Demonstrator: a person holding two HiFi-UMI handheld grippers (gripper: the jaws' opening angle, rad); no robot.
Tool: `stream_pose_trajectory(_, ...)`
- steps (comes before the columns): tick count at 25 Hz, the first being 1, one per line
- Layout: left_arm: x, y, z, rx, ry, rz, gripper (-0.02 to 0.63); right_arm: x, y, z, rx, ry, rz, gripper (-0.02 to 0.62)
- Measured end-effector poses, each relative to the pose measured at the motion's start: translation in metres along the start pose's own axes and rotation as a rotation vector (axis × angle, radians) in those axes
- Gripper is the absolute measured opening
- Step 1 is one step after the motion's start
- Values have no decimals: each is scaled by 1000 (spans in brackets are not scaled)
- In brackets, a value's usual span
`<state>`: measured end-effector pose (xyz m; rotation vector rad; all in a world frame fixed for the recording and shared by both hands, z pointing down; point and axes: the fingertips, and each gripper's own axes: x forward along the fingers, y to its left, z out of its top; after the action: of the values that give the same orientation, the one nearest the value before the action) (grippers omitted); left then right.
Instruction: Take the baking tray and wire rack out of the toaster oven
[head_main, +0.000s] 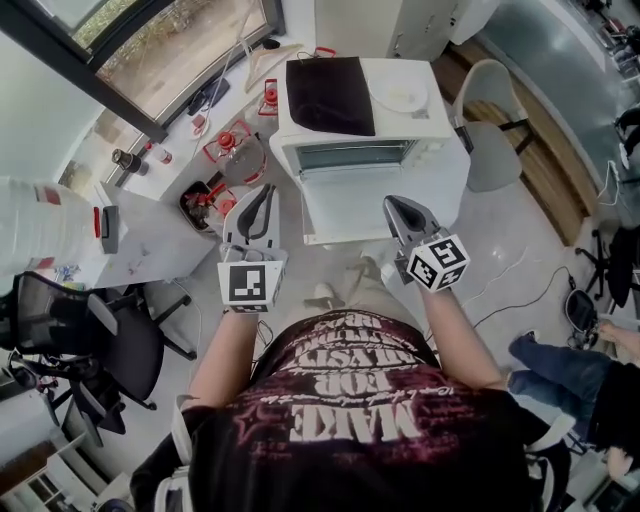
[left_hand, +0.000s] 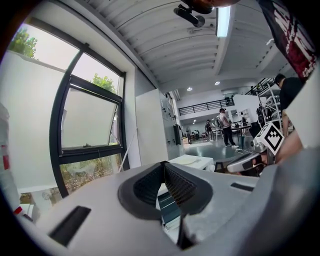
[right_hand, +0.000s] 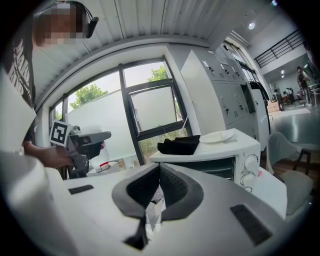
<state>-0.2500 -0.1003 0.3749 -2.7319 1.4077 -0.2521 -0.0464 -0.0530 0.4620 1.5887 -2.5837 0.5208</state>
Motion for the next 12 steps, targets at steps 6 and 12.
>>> stream_pose_trajectory(6, 14, 5, -8, 8, 26, 24, 25, 33, -31, -28, 71, 44, -29, 3)
stream_pose_trajectory(12, 26, 4, -11, 7, 62, 32, 25, 74, -68, -52, 152, 69, -65, 3)
